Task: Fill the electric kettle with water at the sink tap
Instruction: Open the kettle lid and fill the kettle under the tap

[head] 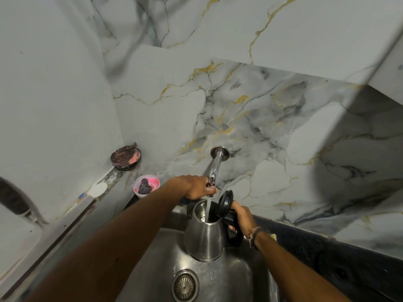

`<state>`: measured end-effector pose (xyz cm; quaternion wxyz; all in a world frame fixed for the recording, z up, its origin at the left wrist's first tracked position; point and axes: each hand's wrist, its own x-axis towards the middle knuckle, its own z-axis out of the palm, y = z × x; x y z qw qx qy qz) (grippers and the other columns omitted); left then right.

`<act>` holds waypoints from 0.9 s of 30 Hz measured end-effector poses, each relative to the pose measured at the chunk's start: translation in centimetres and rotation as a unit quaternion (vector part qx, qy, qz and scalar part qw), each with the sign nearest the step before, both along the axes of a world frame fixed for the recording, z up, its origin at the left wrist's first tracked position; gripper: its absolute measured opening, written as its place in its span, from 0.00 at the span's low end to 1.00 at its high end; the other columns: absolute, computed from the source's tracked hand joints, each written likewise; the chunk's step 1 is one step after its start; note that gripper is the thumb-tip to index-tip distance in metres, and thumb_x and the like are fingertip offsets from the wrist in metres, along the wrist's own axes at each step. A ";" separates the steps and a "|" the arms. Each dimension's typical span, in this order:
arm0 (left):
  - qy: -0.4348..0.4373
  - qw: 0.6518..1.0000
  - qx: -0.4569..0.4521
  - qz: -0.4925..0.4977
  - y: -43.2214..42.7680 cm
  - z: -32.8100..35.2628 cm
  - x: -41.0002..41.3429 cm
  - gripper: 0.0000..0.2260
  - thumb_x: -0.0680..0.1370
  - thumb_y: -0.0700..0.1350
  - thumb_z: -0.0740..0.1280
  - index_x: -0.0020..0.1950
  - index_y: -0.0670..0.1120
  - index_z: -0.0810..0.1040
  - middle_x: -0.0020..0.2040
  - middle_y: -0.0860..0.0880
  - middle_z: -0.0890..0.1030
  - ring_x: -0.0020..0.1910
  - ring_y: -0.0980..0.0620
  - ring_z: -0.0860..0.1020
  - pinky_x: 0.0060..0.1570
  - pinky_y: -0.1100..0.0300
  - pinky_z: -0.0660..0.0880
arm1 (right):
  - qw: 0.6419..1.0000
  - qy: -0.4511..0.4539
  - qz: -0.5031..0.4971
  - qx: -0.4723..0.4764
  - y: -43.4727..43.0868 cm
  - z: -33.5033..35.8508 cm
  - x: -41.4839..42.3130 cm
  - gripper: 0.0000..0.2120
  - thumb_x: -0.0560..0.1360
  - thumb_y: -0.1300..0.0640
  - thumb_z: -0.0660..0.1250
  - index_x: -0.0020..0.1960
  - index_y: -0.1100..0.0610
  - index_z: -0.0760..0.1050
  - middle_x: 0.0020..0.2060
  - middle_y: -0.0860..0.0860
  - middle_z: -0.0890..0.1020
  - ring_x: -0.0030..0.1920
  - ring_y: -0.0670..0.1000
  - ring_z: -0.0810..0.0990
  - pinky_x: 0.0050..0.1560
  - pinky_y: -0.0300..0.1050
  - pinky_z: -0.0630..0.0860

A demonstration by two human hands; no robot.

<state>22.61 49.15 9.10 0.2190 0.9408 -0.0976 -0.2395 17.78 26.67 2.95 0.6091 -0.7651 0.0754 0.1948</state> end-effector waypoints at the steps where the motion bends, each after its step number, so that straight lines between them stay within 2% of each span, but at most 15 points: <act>1: 0.001 1.000 -0.001 0.001 0.0 0.0 0.0 0.16 0.85 0.70 0.58 0.49 0.60 0.73 0.52 0.50 0.82 0.52 0.46 0.82 0.64 0.40 0.77 | 1.000 0.000 -0.001 0.003 0.0 -0.1 0.1 0.36 0.69 0.33 0.66 0.50 0.66 0.87 0.43 0.66 0.89 0.43 0.57 0.83 0.46 0.49 0.76; 4: 0.005 1.000 0.002 0.000 0.0 0.0 0.1 0.16 0.85 0.70 0.58 0.50 0.60 0.73 0.49 0.51 0.80 0.51 0.47 0.80 0.65 0.40 0.77 | 1.000 -0.005 0.004 0.006 0.0 -0.4 0.3 0.41 0.63 0.29 0.67 0.51 0.67 0.87 0.43 0.64 0.89 0.44 0.59 0.84 0.48 0.52 0.77; 6: 0.005 1.000 0.006 -0.001 0.0 0.0 0.1 0.16 0.85 0.70 0.58 0.52 0.60 0.73 0.50 0.50 0.80 0.51 0.47 0.80 0.65 0.40 0.77 | 1.000 -0.003 0.011 -0.002 0.0 -0.5 0.4 0.39 0.64 0.29 0.66 0.50 0.65 0.88 0.43 0.60 0.90 0.45 0.60 0.85 0.48 0.52 0.77; 8: 0.005 1.000 0.007 -0.002 0.0 0.1 0.0 0.15 0.85 0.70 0.58 0.52 0.60 0.73 0.51 0.50 0.81 0.52 0.46 0.81 0.65 0.40 0.77 | 1.000 0.000 0.008 -0.004 0.1 -0.4 0.3 0.35 0.67 0.31 0.65 0.49 0.63 0.88 0.43 0.62 0.90 0.45 0.59 0.84 0.48 0.52 0.77; 11: 0.003 1.000 0.008 -0.004 0.0 0.3 -0.1 0.16 0.85 0.70 0.58 0.51 0.60 0.73 0.53 0.48 0.82 0.54 0.45 0.82 0.65 0.40 0.77 | 1.000 -0.004 0.004 -0.005 0.2 -0.1 0.2 0.34 0.70 0.33 0.65 0.50 0.64 0.88 0.48 0.67 0.89 0.45 0.58 0.84 0.50 0.53 0.77; 15: 0.001 1.000 0.009 -0.010 0.0 0.2 -0.2 0.16 0.86 0.69 0.58 0.53 0.60 0.74 0.54 0.47 0.83 0.54 0.44 0.82 0.65 0.40 0.77 | 1.000 -0.003 0.001 -0.009 0.2 0.1 0.1 0.28 0.70 0.35 0.65 0.45 0.58 0.88 0.40 0.58 0.89 0.44 0.57 0.84 0.48 0.51 0.77; 19: -0.007 1.000 0.013 -0.014 0.0 0.4 -0.3 0.18 0.86 0.69 0.58 0.58 0.57 0.76 0.55 0.47 0.83 0.54 0.45 0.82 0.64 0.40 0.77 | 1.000 -0.003 0.001 -0.003 0.1 -0.1 0.1 0.34 0.69 0.33 0.65 0.50 0.64 0.87 0.43 0.64 0.89 0.45 0.58 0.83 0.50 0.53 0.76; 21: -0.009 1.000 0.020 -0.012 0.0 0.3 -0.2 0.19 0.86 0.69 0.58 0.60 0.56 0.75 0.55 0.47 0.83 0.54 0.45 0.82 0.64 0.41 0.77 | 1.000 -0.005 0.002 0.002 0.0 -0.2 0.1 0.37 0.65 0.31 0.66 0.50 0.65 0.87 0.40 0.61 0.88 0.44 0.58 0.83 0.50 0.54 0.75; 23: -0.013 1.000 0.022 -0.012 0.0 0.1 -0.2 0.20 0.85 0.70 0.57 0.61 0.56 0.75 0.55 0.47 0.84 0.53 0.45 0.82 0.63 0.41 0.78 | 1.000 -0.005 0.006 0.006 -0.1 -0.4 0.2 0.41 0.64 0.30 0.66 0.51 0.68 0.86 0.41 0.62 0.88 0.44 0.59 0.83 0.50 0.55 0.75; 25: -0.020 1.000 0.018 -0.014 0.1 -0.1 -0.3 0.20 0.85 0.70 0.57 0.61 0.56 0.74 0.53 0.48 0.83 0.53 0.45 0.82 0.63 0.41 0.78 | 1.000 -0.007 0.008 0.007 -0.1 -0.4 0.1 0.40 0.68 0.32 0.66 0.54 0.70 0.85 0.46 0.68 0.88 0.45 0.59 0.83 0.50 0.54 0.75; 27: -0.028 0.999 0.022 -0.019 0.1 -0.2 -0.4 0.19 0.85 0.70 0.57 0.62 0.56 0.73 0.53 0.48 0.83 0.52 0.45 0.82 0.61 0.43 0.78 | 1.000 -0.008 0.004 0.008 -0.1 -0.3 0.1 0.38 0.70 0.35 0.65 0.55 0.70 0.85 0.51 0.70 0.87 0.46 0.59 0.83 0.50 0.52 0.76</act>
